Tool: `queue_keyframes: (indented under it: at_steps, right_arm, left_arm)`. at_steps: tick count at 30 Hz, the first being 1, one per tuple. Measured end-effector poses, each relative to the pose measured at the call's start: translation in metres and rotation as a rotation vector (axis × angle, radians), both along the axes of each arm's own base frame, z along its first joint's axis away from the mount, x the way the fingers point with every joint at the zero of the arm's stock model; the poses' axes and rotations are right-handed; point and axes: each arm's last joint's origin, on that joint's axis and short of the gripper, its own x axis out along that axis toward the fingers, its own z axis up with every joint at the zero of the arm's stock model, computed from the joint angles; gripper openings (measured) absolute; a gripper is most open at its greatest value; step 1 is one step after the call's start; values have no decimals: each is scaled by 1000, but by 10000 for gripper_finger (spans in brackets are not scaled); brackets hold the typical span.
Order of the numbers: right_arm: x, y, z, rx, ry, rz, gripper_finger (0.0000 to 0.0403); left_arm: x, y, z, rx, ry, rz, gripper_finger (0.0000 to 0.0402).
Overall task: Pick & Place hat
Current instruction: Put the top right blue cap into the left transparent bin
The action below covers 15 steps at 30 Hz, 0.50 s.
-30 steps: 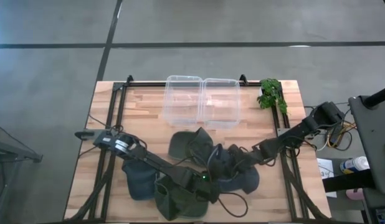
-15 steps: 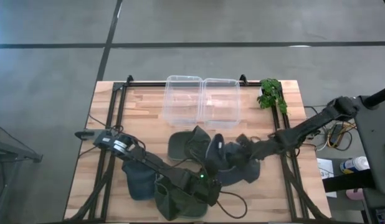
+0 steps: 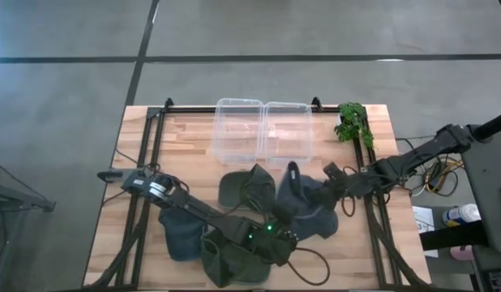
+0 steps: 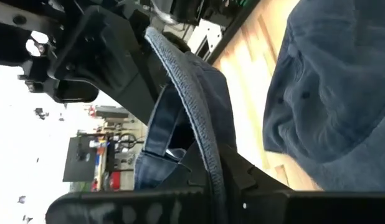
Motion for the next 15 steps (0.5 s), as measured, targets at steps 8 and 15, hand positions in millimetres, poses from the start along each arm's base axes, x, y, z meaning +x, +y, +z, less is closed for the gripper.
queue_keyframes:
  at_steps: [8, 15]
  right_arm:
    - [-8, -4, 1, -168, 200, 56, 154]
    - [-9, -3, 2, -204, 208, 146, 145]
  left_arm:
    - [2, 0, 1, -29, -5, -35, 10]
    - [4, 2, -2, -50, 5, -62, 10]
